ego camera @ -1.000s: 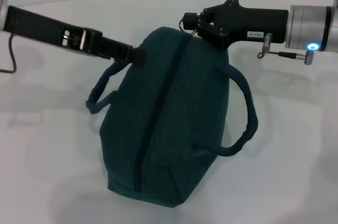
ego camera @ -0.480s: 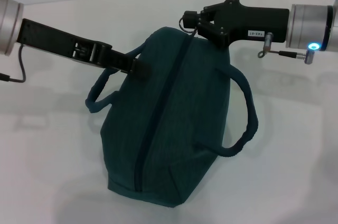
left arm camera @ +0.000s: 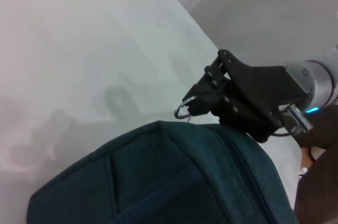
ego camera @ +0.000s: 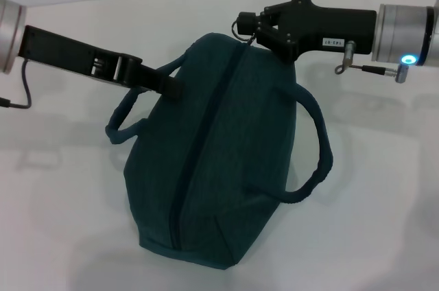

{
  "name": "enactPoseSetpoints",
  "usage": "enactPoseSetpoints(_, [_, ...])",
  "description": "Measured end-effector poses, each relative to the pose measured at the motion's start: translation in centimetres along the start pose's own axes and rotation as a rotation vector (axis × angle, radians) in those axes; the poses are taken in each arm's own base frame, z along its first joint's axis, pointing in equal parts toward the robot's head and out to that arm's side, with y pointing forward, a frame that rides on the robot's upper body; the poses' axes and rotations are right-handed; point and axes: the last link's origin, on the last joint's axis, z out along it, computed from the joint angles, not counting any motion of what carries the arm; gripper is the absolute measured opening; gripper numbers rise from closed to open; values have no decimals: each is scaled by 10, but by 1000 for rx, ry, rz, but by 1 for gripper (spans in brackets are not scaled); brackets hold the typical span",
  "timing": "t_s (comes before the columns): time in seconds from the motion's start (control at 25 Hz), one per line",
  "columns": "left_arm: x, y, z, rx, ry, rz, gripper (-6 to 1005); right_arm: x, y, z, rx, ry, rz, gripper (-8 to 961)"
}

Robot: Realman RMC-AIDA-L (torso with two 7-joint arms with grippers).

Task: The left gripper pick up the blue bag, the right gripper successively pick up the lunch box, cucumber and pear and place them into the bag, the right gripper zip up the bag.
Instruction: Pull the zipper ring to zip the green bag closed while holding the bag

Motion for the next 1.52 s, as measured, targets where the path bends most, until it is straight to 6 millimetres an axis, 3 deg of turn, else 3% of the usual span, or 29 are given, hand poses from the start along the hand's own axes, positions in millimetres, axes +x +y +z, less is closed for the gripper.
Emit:
enactPoseSetpoints(0.16, [-5,1,1,-16,-11,12,105,-3,-2,-2,12,-19,2,14])
enactPoseSetpoints(0.48, [-11,7,2,-76,-13,39,50,2,-9,-9,66,-10,6,13])
enactPoseSetpoints(1.0, [-15,7,2,-100,-1,33,49,24,-11,-13,126,48,3,12])
enactPoseSetpoints(1.52, [-5,16,8,-192,70,58,57,20,-11,-11,122,35,-5,13])
